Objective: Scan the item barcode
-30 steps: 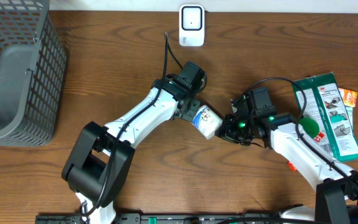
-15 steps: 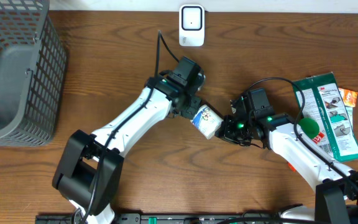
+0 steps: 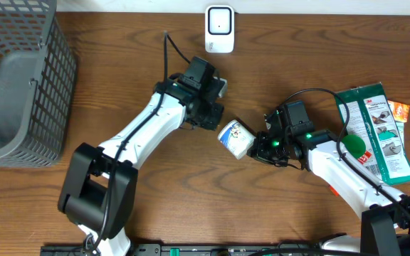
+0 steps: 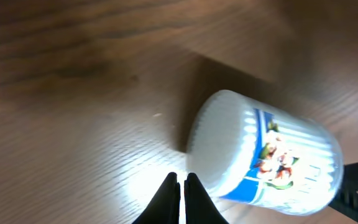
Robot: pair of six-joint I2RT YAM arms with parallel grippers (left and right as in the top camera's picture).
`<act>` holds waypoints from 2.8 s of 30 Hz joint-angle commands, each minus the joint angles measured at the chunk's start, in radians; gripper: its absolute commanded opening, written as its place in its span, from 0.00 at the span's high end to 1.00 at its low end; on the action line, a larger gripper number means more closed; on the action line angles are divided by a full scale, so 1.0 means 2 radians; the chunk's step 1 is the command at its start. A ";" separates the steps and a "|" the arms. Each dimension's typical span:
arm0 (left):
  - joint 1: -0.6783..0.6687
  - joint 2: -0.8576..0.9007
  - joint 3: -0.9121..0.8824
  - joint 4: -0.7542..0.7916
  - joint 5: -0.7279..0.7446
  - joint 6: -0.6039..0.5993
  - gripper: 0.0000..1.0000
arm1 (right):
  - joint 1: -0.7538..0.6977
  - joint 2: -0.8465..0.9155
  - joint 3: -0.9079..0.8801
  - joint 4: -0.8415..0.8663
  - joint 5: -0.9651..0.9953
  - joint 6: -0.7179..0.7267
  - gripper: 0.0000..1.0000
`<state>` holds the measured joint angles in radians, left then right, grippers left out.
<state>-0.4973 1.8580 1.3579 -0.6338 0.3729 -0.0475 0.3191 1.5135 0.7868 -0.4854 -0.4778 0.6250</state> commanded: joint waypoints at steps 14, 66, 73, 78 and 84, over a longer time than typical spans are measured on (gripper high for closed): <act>-0.002 0.027 -0.009 0.009 0.019 0.007 0.92 | 0.005 -0.008 0.009 -0.001 0.005 0.005 0.99; -0.012 0.043 -0.010 0.011 -0.009 0.017 0.92 | 0.113 0.003 0.083 0.073 0.079 0.052 0.98; -0.004 0.040 -0.009 0.019 -0.062 0.016 0.92 | 0.105 0.001 0.119 0.044 0.102 0.017 0.99; 0.009 0.037 -0.009 0.035 -0.062 0.012 0.92 | 0.083 0.001 0.186 -0.047 0.121 -0.037 0.99; 0.011 0.041 -0.009 0.068 -0.062 -0.003 0.92 | 0.048 0.006 0.196 -0.081 0.136 -0.037 0.99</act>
<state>-0.4740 1.9263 1.3487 -0.5140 0.2584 -0.0338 0.4419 1.5154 1.1759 -0.6357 -0.2375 0.5858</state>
